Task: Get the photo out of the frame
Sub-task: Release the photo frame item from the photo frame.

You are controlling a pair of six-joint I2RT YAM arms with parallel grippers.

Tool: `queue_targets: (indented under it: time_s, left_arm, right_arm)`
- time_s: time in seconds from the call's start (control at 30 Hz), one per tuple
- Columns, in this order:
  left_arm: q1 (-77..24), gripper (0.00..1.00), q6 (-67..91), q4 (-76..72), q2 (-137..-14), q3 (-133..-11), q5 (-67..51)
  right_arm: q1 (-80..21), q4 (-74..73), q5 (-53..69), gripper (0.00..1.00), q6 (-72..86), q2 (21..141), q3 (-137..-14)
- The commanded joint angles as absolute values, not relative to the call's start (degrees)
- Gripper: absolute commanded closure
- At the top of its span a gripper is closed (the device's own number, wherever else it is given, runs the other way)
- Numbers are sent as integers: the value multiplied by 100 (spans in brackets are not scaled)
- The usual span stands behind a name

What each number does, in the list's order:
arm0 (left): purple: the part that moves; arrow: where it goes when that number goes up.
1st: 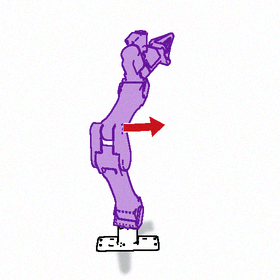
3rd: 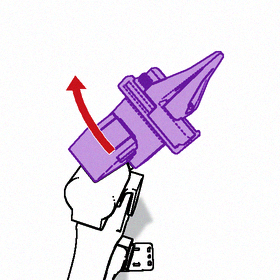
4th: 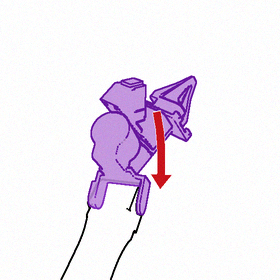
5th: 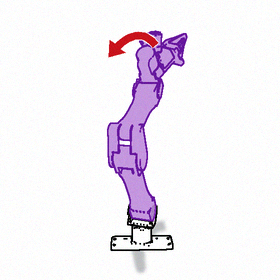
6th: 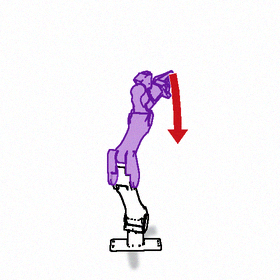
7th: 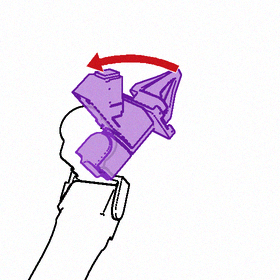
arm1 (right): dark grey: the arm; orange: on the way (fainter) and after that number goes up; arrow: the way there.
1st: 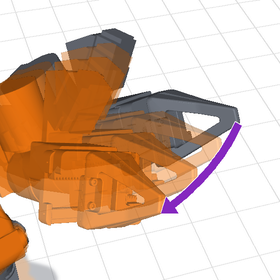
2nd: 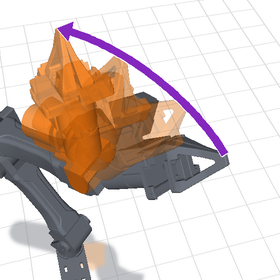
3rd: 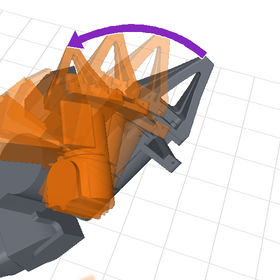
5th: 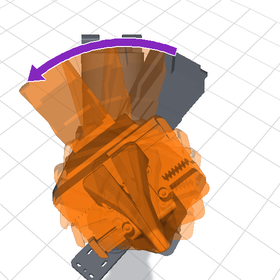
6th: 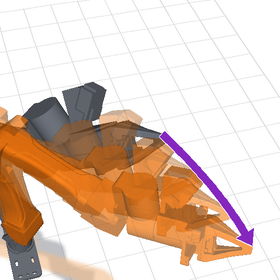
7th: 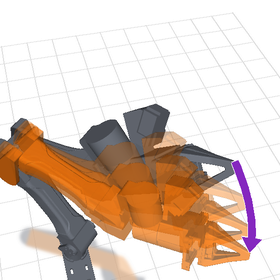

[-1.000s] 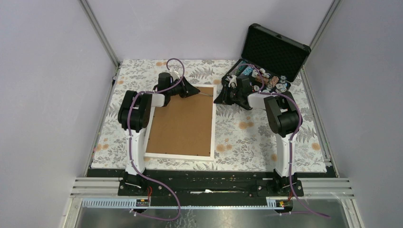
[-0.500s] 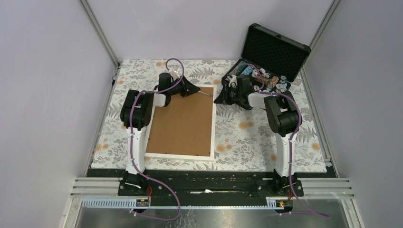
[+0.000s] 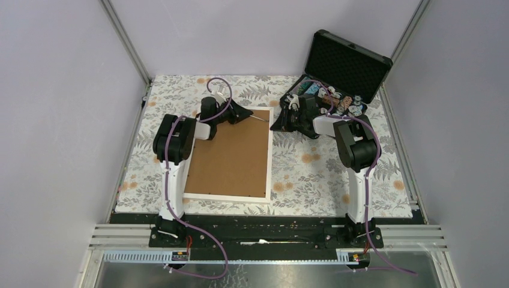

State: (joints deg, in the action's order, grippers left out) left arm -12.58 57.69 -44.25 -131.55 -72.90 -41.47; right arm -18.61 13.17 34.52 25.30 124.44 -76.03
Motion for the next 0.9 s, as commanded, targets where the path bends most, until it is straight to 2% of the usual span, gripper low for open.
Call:
queue_targets:
  time_s: [0.0,0.37,0.87]
  left_arm:
    - [-1954,100,5670,-4222,-13333,-6943,-4001]
    - [-1669,100,5683,-4025,-12227,-5948,-2762]
    - [-1480,100,5655,-4190,-12250,-6011,-2791]
  right_arm:
    - [-2215,1279,3063,80,2310,12951,-7630]
    - [-2210,1342,2968,80,2452,12850,-7540]
    - [-2215,1327,2971,79,2440,12911,-7554]
